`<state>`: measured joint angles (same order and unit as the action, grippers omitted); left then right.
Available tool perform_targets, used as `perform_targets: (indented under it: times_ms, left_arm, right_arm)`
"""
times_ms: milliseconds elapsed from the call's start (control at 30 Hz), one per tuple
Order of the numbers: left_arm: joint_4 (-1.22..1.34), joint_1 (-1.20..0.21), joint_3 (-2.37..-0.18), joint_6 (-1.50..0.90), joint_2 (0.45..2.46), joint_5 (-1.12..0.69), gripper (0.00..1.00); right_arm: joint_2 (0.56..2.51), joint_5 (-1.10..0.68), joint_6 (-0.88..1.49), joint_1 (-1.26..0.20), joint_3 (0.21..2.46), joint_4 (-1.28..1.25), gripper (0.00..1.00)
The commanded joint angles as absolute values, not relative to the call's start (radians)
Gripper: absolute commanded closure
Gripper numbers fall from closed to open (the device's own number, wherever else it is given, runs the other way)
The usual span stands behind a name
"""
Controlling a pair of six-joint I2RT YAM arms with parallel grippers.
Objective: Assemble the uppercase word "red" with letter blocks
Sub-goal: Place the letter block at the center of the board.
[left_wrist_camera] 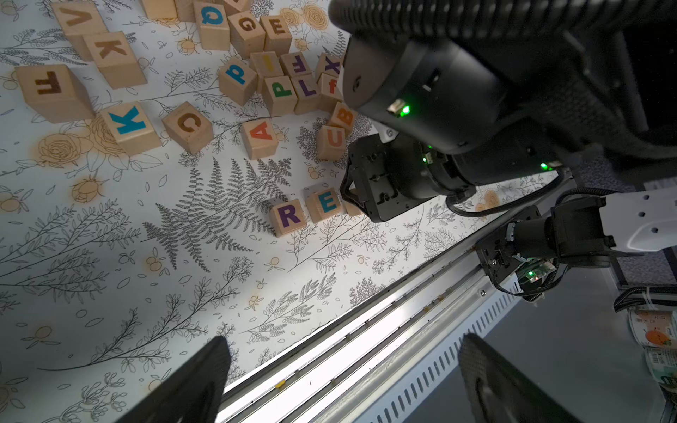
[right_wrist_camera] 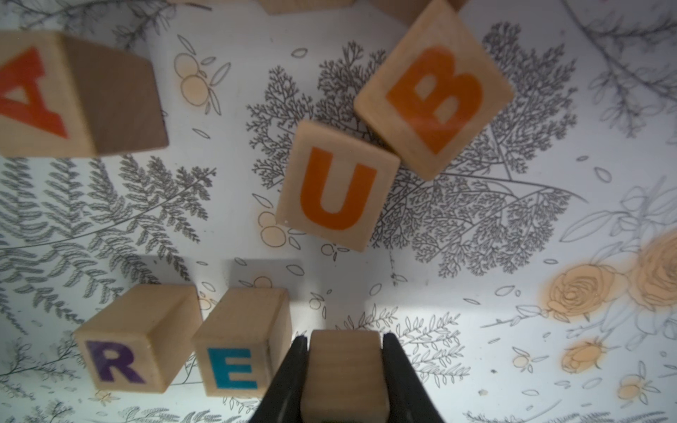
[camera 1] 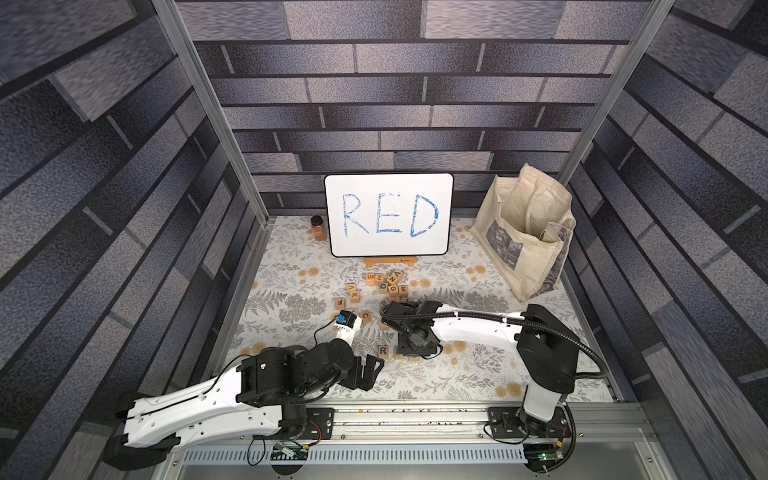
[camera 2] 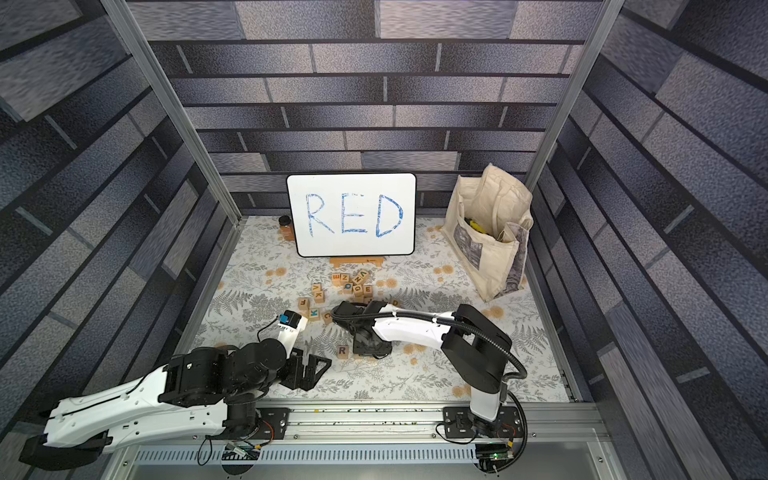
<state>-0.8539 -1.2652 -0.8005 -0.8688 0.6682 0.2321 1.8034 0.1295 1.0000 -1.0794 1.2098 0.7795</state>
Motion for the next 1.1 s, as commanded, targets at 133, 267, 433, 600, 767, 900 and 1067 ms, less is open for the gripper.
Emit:
perform_targets:
  times_ms: [133, 267, 433, 600, 767, 900, 1067]
  left_arm:
    - [-0.879, -1.232, -0.801, -0.831, 0.661, 0.205, 0.0]
    - [-0.884, -1.219, -0.806, -0.824, 0.659, 0.192, 0.0]
    - [-0.89, -1.209, -0.807, -0.82, 0.657, 0.182, 0.0]
    - [-0.888, -1.203, -0.8, -0.82, 0.652, 0.176, 0.0]
    - [-0.89, -1.194, -0.801, -0.815, 0.652, 0.165, 0.0]
    - [-0.891, -1.186, -0.801, -0.809, 0.651, 0.157, 0.0]
    - [-0.891, -1.174, -0.8, -0.805, 0.647, 0.149, 0.0]
  right_arm:
    - [1.819, 0.129, 0.988, -1.054, 1.226, 0.789, 0.78]
    - [1.826, 0.123, 0.988, -1.051, 1.217, 0.778, 0.78]
    - [1.838, 0.104, 0.987, -1.05, 1.215, 0.763, 0.78]
    - [1.841, 0.098, 0.983, -1.05, 1.201, 0.753, 0.75]
    - [1.851, 0.098, 0.974, -1.051, 1.205, 0.755, 0.71]
    - [1.851, 0.104, 0.964, -1.05, 1.213, 0.765, 0.65]
    - [1.843, 0.114, 0.958, -1.049, 1.215, 0.777, 0.56]
